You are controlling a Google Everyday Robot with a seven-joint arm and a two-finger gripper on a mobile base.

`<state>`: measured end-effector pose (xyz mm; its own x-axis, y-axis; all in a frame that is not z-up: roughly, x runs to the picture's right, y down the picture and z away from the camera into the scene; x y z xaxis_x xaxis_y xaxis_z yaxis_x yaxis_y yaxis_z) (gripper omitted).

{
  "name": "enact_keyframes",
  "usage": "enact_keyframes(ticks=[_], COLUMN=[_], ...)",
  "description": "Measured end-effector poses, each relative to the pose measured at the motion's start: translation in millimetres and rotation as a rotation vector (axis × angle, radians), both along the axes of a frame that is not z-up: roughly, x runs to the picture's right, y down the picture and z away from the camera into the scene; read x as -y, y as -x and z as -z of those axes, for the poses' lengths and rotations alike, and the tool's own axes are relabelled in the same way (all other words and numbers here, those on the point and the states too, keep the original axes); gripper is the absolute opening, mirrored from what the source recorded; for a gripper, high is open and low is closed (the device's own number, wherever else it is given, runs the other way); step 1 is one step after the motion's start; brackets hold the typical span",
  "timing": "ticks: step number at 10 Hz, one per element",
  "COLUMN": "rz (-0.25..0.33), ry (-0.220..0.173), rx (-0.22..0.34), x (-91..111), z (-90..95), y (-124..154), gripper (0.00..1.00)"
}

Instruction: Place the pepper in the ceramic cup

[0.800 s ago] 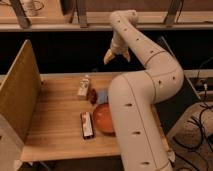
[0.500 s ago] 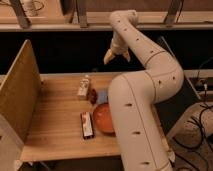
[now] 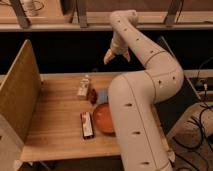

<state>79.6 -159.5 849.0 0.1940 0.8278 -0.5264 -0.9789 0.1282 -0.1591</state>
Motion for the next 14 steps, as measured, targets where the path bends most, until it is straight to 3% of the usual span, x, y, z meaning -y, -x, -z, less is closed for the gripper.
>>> enact_keyframes(ticks=[8, 14], rz=[0.004, 0.098], ry=[0.0, 0.01], rx=[0.003, 0.115], x=[0, -8], z=[0.2, 11.1], y=[1, 48], gripper=[0.8, 0.8])
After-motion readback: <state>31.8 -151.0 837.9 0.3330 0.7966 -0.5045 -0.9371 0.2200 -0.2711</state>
